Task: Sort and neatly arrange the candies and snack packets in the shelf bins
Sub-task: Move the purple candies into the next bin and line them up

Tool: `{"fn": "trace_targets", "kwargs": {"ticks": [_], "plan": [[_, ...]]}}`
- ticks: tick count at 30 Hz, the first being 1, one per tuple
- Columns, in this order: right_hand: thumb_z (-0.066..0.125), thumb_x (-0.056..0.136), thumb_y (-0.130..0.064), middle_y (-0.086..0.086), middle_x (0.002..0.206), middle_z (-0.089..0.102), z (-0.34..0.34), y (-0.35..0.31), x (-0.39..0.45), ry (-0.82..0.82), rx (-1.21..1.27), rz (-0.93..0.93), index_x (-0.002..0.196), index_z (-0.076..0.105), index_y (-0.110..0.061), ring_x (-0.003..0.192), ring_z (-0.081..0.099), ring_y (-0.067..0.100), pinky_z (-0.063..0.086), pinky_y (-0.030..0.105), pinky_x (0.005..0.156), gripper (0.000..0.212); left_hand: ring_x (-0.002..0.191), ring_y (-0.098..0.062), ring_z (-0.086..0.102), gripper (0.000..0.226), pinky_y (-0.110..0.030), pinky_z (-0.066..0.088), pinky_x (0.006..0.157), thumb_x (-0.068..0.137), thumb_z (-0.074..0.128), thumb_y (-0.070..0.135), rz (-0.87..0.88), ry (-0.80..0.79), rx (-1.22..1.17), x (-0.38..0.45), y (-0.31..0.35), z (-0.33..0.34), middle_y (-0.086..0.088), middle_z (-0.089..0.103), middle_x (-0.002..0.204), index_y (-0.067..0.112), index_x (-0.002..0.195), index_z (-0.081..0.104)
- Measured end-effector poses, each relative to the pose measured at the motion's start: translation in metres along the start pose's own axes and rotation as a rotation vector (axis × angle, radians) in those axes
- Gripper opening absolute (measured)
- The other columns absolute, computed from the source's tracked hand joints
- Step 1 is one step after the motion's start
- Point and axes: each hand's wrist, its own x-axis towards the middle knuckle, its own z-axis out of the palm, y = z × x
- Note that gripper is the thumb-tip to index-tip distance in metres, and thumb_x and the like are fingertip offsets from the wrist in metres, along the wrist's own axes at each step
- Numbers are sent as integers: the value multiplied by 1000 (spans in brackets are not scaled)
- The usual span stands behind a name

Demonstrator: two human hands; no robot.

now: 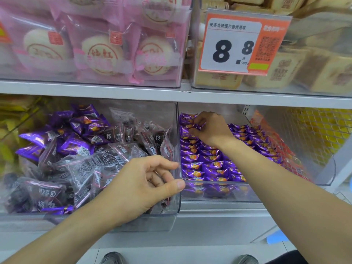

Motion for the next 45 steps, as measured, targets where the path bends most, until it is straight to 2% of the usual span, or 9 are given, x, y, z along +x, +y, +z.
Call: {"fn": "trace_targets", "kwargs": {"ticks": [9, 12, 15, 19, 23, 27, 37, 41, 45], "plan": [[73, 86, -7, -3, 59, 63, -50, -97, -64, -115, 773, -17, 83, 69, -8, 47, 54, 8, 44, 23, 51, 6, 80, -2, 64, 11, -9, 45, 71, 78, 77, 33, 149, 290, 547, -6, -8, -72, 15, 68, 80, 34, 88, 72], [74, 82, -2, 0, 61, 64, -50, -147, -97, -280, 949, -184, 80, 69, -4, 49, 55, 9, 45, 20, 50, 6, 98, -12, 61, 31, -25, 45, 90, 80, 75, 38, 22, 433, 762, -8, -34, -122, 6, 64, 105, 24, 107, 72], [79, 80, -4, 5, 73, 68, -21, -187, -92, -487, 830, -214, 88, 72, -6, 62, 60, 12, 52, 21, 61, 11, 114, -26, 58, 52, -37, 44, 101, 82, 72, 45, -70, 405, 879, -4, -50, -144, -6, 60, 123, 14, 123, 65], [79, 81, -13, -1, 91, 69, 37, -222, -27, -363, 468, -272, 103, 68, -15, 77, 63, 9, 52, 19, 77, 25, 108, -29, 61, 57, -40, 49, 92, 80, 52, 63, -141, 267, 1004, -1, -51, -141, -7, 66, 113, 20, 114, 67], [82, 75, -27, 0, 117, 67, 94, -241, 31, -367, 130, -394, 122, 61, -20, 106, 63, 22, 50, 37, 94, 52, 113, -28, 57, 56, -34, 44, 93, 82, 74, 41, -146, 407, 825, 2, -53, -148, -11, 63, 117, 15, 129, 58], [75, 81, -14, -2, 92, 62, 121, -240, 41, -292, 22, -442, 106, 66, -18, 87, 62, 22, 50, 32, 77, 27, 101, -27, 64, 37, -35, 52, 91, 76, 80, 13, -192, 571, 479, 15, -58, -154, -9, 71, 96, 12, 110, 67], [59, 98, -9, 4, 81, 66, 30, -228, -36, -360, 772, 109, 89, 65, -13, 63, 59, 20, 50, 30, 60, 11, 56, -2, 58, 31, -12, 47, 58, 77, 76, 0, -144, 573, 215, 15, -43, -153, 8, 67, 75, 13, 105, 72], [53, 98, -8, 17, 83, 66, -19, -213, -98, -529, 1176, 318, 100, 65, 8, 67, 54, 18, 46, 22, 52, 20, 72, -12, 67, 29, -21, 53, 67, 83, 74, -1, 40, 325, -38, -14, -13, -147, -11, 76, 91, 19, 103, 76], [57, 85, -16, 17, 73, 63, -49, -193, -138, -364, 1407, 359, 107, 63, 5, 52, 55, 17, 44, 22, 41, 32, 71, -14, 66, 24, -24, 53, 65, 83, 70, -4, 149, 252, -229, -15, 13, -113, -7, 75, 84, 16, 93, 79]]}}
